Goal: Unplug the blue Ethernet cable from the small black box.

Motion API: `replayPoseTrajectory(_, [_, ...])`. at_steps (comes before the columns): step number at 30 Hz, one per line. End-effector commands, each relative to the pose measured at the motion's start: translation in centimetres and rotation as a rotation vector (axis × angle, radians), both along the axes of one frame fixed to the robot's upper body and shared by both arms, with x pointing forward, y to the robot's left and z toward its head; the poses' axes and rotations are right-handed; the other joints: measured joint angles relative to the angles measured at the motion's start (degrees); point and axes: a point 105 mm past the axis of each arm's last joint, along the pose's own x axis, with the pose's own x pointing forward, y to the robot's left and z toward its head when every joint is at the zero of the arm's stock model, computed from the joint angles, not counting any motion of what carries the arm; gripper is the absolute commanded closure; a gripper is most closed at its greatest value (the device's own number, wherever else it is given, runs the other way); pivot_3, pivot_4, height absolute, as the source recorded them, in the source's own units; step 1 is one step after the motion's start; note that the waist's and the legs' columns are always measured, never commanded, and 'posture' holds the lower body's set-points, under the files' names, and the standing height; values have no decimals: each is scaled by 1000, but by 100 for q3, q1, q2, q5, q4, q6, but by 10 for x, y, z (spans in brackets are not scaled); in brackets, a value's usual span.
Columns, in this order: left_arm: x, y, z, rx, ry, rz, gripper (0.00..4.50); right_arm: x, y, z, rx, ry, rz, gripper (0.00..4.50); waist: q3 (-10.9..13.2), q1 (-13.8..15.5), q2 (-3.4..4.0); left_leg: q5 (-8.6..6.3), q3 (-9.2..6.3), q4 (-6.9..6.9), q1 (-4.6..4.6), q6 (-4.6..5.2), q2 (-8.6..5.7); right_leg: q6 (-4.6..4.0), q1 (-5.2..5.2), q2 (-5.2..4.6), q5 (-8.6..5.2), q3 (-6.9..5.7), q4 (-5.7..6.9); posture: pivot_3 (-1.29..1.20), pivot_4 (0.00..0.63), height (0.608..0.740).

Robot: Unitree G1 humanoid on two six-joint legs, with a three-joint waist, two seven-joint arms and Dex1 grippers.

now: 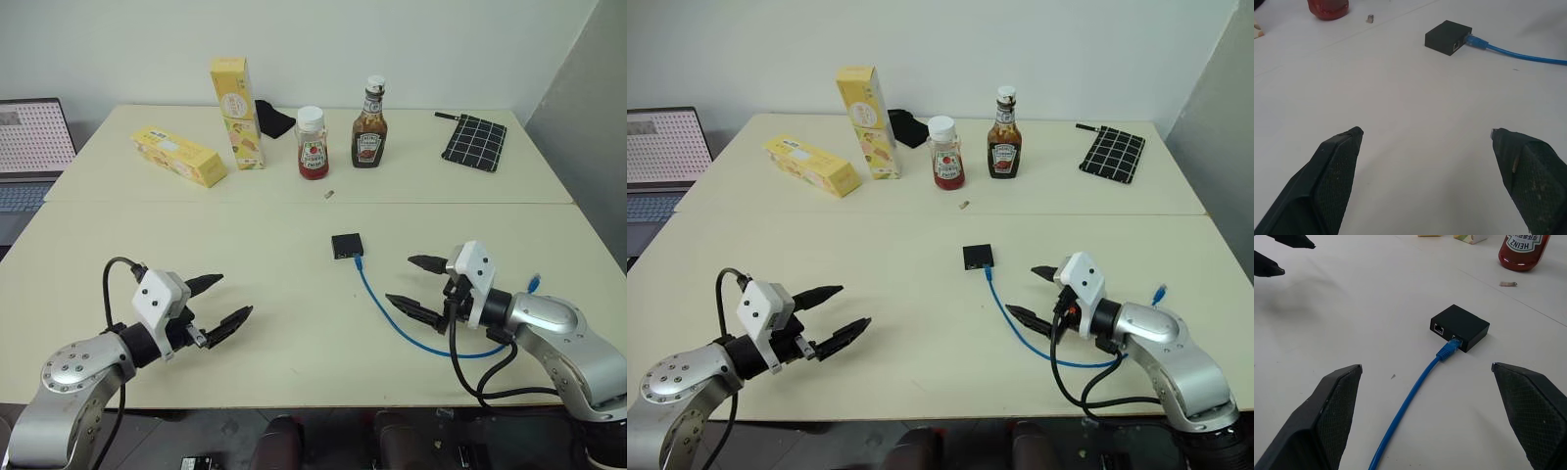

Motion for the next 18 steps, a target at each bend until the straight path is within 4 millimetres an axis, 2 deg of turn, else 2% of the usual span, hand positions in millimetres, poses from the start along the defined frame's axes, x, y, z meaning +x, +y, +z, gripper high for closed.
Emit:
replayPoseTrajectory(1, [-1, 0, 8, 0, -39, -8, 40, -4, 3, 11, 18, -52, 21, 0, 0, 0, 0, 0, 0, 0, 0, 0, 0, 0, 0, 0, 0, 0, 0, 0, 150, 740])
replayPoseTrajectory(10, [-1, 0, 4, 26, -22, 2, 40, -4, 6, 6, 4, -54, 26, 0, 0, 0, 0, 0, -1, 0, 0, 0, 0, 0, 0, 0, 0, 0, 0, 0, 150, 740])
replayPoseTrajectory(16, [-5, -6, -4, 57, 3, -34, 40, 0, 19, -7, 18, -26, 1, 0, 0, -3, 0, 0, -1, 0, 0, 0, 1, 0, -1, 1, 0, 1, 1, 0, 150, 740])
replayPoseTrajectory(18, [-5, -8, -2, 40, -5, -63, 40, 8, 24, -16, 27, -28, -63, 0, -1, -4, -2, 0, -2, 0, 0, 0, 1, 0, 0, 1, 0, 1, 0, 0, 150, 740])
